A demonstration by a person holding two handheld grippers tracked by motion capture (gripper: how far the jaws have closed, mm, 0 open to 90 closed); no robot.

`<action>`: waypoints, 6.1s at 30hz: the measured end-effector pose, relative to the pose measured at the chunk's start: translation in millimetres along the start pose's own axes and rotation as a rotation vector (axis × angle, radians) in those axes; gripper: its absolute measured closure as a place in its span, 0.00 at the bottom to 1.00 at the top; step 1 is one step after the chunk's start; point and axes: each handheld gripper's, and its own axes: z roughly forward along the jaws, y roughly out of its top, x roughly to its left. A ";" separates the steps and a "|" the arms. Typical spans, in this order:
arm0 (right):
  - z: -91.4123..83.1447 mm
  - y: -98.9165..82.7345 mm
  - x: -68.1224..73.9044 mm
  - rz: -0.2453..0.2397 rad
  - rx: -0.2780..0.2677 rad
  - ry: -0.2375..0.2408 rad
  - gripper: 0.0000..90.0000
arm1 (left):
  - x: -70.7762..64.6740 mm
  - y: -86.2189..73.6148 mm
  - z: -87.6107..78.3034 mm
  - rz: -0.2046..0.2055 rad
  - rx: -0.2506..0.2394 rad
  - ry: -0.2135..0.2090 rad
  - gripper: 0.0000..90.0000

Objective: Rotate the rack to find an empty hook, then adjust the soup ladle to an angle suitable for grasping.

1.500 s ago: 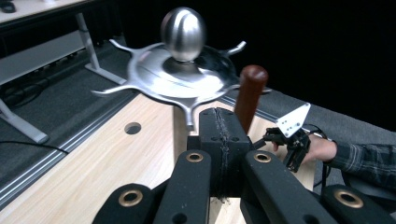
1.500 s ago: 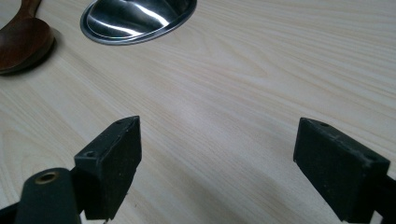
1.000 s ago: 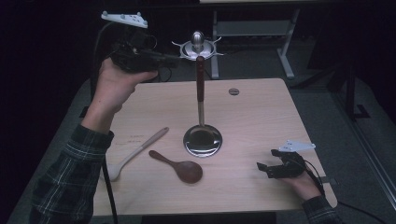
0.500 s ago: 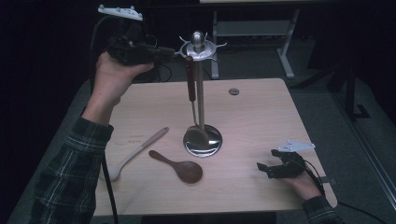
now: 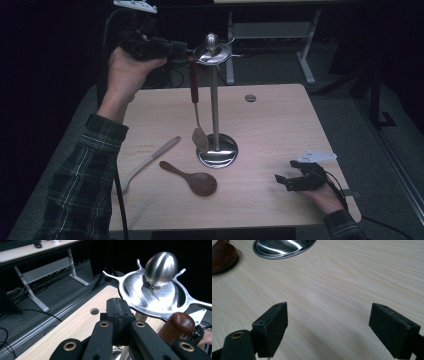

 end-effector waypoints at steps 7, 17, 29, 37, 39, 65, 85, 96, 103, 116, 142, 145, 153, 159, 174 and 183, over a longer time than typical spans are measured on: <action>0.2 -0.3 -0.7 0.001 -0.002 0.000 0.17 | -11.2 -0.4 -15.1 0.002 -0.025 -0.044 1.00; 1.5 0.1 1.0 0.005 0.010 0.002 0.17 | -44.8 -4.3 -29.3 0.027 -0.039 -0.131 1.00; 1.9 -0.5 -0.3 0.000 0.010 0.001 0.17 | -52.0 -12.2 -13.8 0.042 -0.007 -0.118 1.00; 1.7 -1.6 -3.0 0.005 0.011 -0.001 0.17 | -40.6 -14.3 -17.8 0.025 -0.014 -0.083 1.00; 1.8 -1.4 -3.0 0.004 0.010 -0.001 0.17 | -37.3 -14.7 -18.4 0.021 -0.014 -0.072 1.00; 2.1 -1.1 -2.3 0.004 0.013 0.006 0.17 | -30.3 -25.7 -22.6 0.012 0.005 -0.051 1.00; 1.8 -0.8 -4.0 0.000 0.002 0.008 0.16 | -34.8 -99.9 -14.5 0.002 0.148 -0.068 1.00; 2.6 -0.2 -2.9 -0.012 -0.005 0.014 0.17 | -32.7 -146.5 -3.8 -0.005 0.240 -0.026 1.00; 3.0 -0.1 -2.8 -0.016 -0.007 0.017 0.17 | -26.5 -176.2 8.0 -0.020 0.288 -0.009 1.00; 3.9 0.3 -2.0 -0.013 -0.012 0.019 0.17 | -5.6 -231.9 47.3 -0.028 0.370 0.034 1.00; 3.8 0.4 -2.3 -0.017 -0.012 0.024 0.17 | 58.6 -301.0 122.9 -0.127 0.551 0.198 1.00; 4.0 0.4 -2.4 -0.016 -0.011 0.024 0.17 | 66.6 -302.7 120.9 -0.139 0.553 0.237 1.00; 5.0 0.6 -1.9 -0.023 -0.006 0.030 0.17 | 91.4 -309.6 109.2 -0.183 0.550 0.301 1.00; 5.6 0.4 -1.8 -0.024 -0.004 0.033 0.17 | 90.8 -304.3 95.7 -0.211 0.546 0.278 1.00; 6.1 1.2 0.1 -0.027 -0.003 0.037 0.17 | 96.0 -301.3 61.1 -0.269 0.722 0.286 0.68; 6.3 1.2 -0.6 -0.027 -0.002 0.035 0.17 | 95.5 -312.4 67.5 -0.284 0.798 0.262 0.70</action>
